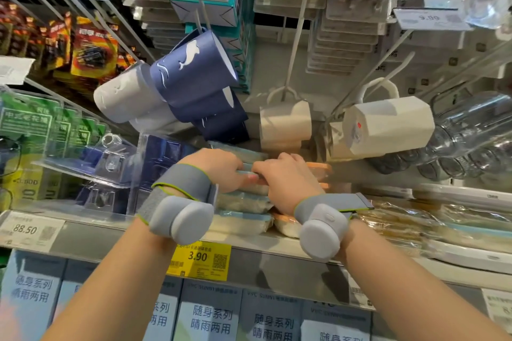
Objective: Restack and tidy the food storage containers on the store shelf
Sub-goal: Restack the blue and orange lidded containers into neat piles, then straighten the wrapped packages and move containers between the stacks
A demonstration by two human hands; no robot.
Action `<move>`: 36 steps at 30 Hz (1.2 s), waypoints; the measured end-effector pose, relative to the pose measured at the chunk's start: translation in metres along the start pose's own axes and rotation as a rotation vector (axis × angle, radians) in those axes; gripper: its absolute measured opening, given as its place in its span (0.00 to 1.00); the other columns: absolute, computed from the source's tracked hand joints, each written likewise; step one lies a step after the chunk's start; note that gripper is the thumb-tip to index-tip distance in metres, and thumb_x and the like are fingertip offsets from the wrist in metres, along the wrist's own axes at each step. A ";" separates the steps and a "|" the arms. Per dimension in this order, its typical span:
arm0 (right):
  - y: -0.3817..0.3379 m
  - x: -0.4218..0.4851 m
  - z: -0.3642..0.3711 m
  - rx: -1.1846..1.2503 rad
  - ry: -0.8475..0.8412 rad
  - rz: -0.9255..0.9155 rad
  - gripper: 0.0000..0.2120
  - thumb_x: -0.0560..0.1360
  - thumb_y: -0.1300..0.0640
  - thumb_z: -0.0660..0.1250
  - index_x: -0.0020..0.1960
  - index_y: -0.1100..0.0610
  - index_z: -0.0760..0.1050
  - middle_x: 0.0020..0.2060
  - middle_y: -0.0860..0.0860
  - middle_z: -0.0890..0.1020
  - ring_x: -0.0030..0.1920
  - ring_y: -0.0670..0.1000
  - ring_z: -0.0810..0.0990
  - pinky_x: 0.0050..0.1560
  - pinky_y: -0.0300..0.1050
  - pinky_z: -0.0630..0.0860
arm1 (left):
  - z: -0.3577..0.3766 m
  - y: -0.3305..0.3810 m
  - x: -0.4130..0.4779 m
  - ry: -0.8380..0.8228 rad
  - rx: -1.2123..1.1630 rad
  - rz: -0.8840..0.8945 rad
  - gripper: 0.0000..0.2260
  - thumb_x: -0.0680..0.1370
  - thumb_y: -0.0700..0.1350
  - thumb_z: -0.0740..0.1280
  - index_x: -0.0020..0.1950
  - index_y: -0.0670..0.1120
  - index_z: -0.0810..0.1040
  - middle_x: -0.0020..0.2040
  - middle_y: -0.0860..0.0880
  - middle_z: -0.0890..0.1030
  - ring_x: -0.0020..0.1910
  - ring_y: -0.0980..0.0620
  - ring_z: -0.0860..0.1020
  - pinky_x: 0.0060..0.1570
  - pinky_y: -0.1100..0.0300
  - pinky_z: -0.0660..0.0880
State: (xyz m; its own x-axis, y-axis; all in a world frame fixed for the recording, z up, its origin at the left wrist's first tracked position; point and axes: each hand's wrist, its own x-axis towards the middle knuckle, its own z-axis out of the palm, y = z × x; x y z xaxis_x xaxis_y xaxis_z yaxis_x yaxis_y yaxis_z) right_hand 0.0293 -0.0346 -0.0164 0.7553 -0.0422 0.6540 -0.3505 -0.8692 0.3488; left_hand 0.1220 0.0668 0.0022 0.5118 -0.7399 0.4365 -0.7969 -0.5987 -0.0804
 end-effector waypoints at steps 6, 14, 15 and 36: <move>0.004 -0.002 -0.009 -0.013 -0.108 0.039 0.11 0.77 0.62 0.56 0.52 0.51 0.73 0.53 0.53 0.80 0.60 0.58 0.68 0.64 0.53 0.63 | 0.001 0.009 -0.008 -0.046 0.002 0.000 0.28 0.78 0.64 0.48 0.63 0.47 0.73 0.62 0.44 0.78 0.60 0.44 0.75 0.56 0.54 0.69; 0.007 -0.021 -0.023 0.097 -0.202 -0.009 0.25 0.76 0.60 0.57 0.72 0.48 0.62 0.65 0.54 0.74 0.66 0.59 0.67 0.66 0.54 0.63 | -0.001 0.020 -0.007 -0.049 -0.129 0.092 0.21 0.77 0.58 0.59 0.63 0.46 0.74 0.62 0.45 0.78 0.60 0.44 0.75 0.58 0.54 0.70; 0.011 -0.023 -0.028 0.122 -0.159 -0.009 0.24 0.76 0.60 0.58 0.71 0.49 0.65 0.64 0.54 0.75 0.64 0.59 0.69 0.65 0.53 0.66 | -0.003 0.023 -0.007 0.001 -0.168 0.122 0.19 0.77 0.57 0.60 0.61 0.46 0.75 0.61 0.45 0.79 0.59 0.44 0.76 0.57 0.54 0.70; 0.178 -0.121 -0.045 -0.001 -0.165 0.845 0.14 0.75 0.54 0.57 0.58 0.57 0.71 0.62 0.58 0.74 0.65 0.62 0.67 0.65 0.62 0.66 | -0.011 0.172 0.008 0.556 -0.397 0.202 0.12 0.77 0.52 0.59 0.38 0.48 0.76 0.46 0.45 0.83 0.49 0.40 0.78 0.46 0.53 0.75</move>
State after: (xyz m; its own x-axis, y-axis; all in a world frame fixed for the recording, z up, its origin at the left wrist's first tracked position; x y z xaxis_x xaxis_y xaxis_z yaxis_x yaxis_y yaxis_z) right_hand -0.1492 -0.1619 -0.0031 0.3116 -0.7459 0.5886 -0.8319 -0.5135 -0.2103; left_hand -0.0147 -0.0390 0.0021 0.1864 -0.4949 0.8487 -0.9697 -0.2314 0.0781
